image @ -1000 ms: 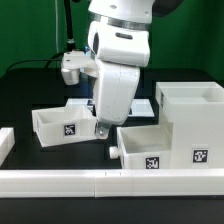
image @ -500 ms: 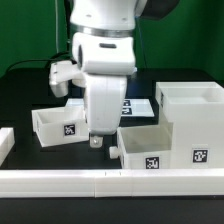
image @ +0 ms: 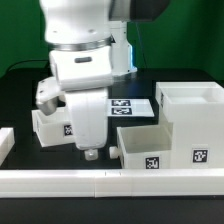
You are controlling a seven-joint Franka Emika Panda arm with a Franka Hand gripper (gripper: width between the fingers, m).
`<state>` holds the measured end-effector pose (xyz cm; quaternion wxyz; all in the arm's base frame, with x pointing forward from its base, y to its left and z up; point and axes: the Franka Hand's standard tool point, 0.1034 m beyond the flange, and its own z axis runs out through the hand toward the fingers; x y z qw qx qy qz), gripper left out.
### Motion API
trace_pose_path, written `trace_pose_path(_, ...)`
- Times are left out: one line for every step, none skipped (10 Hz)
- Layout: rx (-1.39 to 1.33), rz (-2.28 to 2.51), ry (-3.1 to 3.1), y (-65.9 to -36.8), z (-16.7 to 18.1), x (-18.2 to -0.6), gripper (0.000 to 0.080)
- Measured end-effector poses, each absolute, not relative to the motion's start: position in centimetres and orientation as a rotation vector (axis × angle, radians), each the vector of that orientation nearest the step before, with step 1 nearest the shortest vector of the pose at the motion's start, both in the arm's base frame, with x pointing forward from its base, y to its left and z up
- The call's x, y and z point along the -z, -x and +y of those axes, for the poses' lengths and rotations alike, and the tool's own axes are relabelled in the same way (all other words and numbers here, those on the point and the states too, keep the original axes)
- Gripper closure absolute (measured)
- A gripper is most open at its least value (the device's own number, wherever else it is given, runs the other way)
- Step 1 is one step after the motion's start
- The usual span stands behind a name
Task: Assemble drawer
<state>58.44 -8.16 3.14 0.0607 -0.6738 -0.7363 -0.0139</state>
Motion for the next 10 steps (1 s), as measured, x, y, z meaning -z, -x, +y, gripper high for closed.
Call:
trace_pose_path(0.065, -2.198, 2.042, -58.2, -8.6, -2.9, 0.0151)
trace_pose_path(0.07, -2.193, 2.024, -57.7, -7.7, -2.4, 0.0151)
trace_pose_path(0.07, -2.188, 2.022, -57.7, -6.9, -2.3, 0.0151)
trace_pose_path(0.075, -2.19, 2.015, -57.8, -5.9, -2.4, 0.0151)
trace_pose_path(0.082, -2.175, 2.025, -57.9, -4.8, -2.5, 0.0151)
trace_pose_path(0.087, -2.162, 2.032, -58.1, -3.8, -2.5, 0.0151)
trace_pose_path(0.086, -2.157, 2.038, -58.0, -4.3, -2.5, 0.0151)
trace_pose_path(0.085, -2.153, 2.042, -58.0, -4.4, -2.5, 0.0151)
trace_pose_path(0.085, -2.153, 2.042, -58.0, -4.4, -2.5, 0.0151)
trace_pose_path(0.084, -2.152, 2.042, -57.9, -4.4, -2.4, 0.0151)
